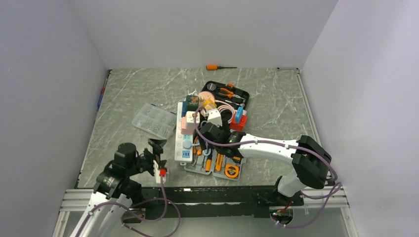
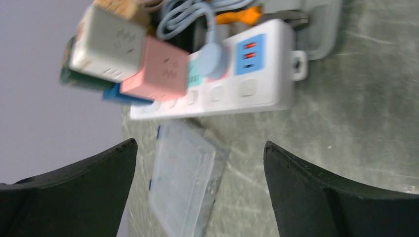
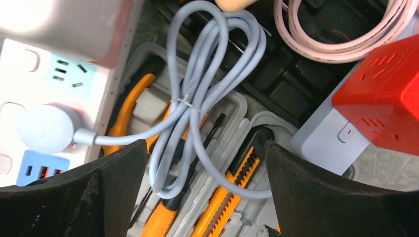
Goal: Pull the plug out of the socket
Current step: Pick up the socket from the center of the board.
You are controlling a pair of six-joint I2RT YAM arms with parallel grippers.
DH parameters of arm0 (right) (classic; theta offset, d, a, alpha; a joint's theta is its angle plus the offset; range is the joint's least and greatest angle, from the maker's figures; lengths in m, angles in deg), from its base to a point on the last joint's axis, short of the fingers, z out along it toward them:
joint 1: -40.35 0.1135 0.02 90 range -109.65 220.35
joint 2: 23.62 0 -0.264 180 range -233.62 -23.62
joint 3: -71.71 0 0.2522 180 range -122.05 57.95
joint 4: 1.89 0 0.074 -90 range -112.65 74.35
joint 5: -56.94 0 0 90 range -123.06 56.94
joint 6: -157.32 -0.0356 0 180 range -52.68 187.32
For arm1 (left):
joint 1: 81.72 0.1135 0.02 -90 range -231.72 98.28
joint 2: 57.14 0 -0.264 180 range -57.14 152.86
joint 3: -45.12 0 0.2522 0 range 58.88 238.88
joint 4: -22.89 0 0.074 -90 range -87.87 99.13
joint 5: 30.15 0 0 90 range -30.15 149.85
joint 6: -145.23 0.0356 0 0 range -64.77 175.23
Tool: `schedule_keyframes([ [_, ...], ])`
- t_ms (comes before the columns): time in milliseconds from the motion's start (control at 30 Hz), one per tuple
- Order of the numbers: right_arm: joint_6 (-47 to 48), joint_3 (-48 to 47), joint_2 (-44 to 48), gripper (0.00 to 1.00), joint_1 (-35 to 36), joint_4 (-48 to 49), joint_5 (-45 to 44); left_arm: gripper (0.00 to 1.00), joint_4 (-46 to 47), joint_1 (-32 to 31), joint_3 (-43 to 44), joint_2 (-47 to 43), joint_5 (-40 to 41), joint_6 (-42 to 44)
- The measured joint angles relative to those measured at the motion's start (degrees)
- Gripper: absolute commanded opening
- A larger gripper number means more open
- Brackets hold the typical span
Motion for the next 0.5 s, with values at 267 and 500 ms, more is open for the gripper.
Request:
schedule_keyframes([
  [267, -1.51, 1.9, -0.46, 0.88, -5.22, 2.05, 6.12, 0.99, 13.81, -1.05, -17.99, -7.91, -9.03, 15.61],
  [500, -3.52, 1.88, -3.82, 0.84, -9.73, 4.96, 10.34, 0.99, 27.17, -1.29, -20.65, 3.48, -11.43, 22.82],
])
